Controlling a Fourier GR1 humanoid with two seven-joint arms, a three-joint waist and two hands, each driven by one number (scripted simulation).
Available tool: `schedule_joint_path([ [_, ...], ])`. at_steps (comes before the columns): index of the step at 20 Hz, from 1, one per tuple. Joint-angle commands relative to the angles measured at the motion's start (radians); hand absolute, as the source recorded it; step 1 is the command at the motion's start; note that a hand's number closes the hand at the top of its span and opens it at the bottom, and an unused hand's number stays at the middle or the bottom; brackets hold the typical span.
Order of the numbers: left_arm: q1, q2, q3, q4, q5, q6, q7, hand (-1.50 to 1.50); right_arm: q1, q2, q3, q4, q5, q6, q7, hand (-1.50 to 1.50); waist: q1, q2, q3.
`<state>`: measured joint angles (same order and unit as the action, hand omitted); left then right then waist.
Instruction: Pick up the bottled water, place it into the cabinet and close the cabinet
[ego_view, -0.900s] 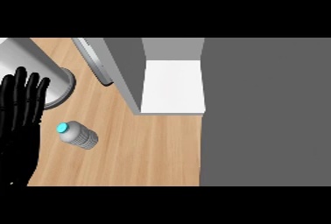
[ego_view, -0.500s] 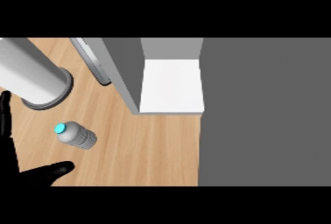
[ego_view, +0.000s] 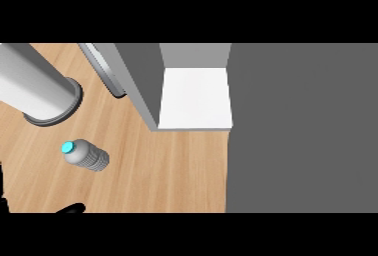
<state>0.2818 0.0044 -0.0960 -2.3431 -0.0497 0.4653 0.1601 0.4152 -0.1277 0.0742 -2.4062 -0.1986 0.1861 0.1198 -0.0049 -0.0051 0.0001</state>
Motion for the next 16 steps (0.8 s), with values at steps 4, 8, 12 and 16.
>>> schedule_joint_path([
  [4,0.126,-0.004,-0.170,-0.121,-0.102,0.109,0.024,-1.50,0.197,-0.011,-0.037,-0.182,-0.101,0.063,0.018,-1.50,-0.004,-0.001,0.000],
  [8,0.170,-0.004,-0.211,-0.090,-0.101,0.123,-0.030,-1.50,0.247,0.003,-0.040,-0.196,-0.110,0.094,-0.017,-1.50,-0.006,0.000,0.000],
  [12,0.165,0.000,-0.186,-0.101,-0.099,0.105,-0.014,-1.50,0.266,0.016,-0.033,-0.180,-0.060,0.108,-0.049,-1.50,-0.003,0.002,0.000],
  [16,0.172,0.008,-0.178,-0.069,-0.066,0.101,-0.037,-1.50,0.320,0.002,-0.060,-0.174,-0.107,0.161,-0.103,-1.50,-0.007,0.001,0.000],
])
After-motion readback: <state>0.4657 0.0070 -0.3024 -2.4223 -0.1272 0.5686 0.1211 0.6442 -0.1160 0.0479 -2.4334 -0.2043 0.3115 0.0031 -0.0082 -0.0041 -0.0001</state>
